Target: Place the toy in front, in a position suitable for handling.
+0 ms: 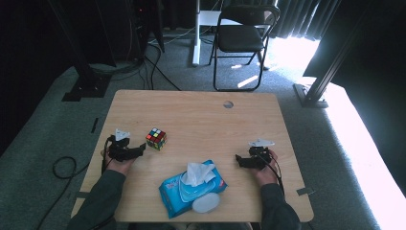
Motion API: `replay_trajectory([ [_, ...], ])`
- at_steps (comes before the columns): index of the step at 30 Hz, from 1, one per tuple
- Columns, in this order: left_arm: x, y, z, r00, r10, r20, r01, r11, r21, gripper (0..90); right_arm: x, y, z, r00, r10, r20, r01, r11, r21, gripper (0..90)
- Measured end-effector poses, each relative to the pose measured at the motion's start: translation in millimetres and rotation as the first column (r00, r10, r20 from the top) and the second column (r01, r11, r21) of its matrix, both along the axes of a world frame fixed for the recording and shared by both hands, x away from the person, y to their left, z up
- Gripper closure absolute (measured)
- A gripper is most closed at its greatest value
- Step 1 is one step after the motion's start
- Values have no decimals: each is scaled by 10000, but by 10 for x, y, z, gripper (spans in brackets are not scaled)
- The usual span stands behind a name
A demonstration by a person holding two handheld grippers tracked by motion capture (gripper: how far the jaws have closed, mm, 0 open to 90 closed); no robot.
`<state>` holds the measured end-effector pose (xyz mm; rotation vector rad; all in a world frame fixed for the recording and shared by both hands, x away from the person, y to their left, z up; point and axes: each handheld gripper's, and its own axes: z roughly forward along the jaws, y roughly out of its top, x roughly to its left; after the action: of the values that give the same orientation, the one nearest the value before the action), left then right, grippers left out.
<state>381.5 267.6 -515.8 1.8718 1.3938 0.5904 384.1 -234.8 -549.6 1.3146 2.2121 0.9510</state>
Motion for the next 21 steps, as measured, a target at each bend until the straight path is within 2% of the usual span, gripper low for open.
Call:
replay_trajectory([
  [14,0,-49,214,9982,-436,410,440,9990,-79,230,-4,3,-1,10000,-39,8,39,10000,7,133],
  [21,27,-118,304,9962,-720,488,726,9973,-91,230,-8,6,-2,9999,-101,19,101,9999,12,133],
])
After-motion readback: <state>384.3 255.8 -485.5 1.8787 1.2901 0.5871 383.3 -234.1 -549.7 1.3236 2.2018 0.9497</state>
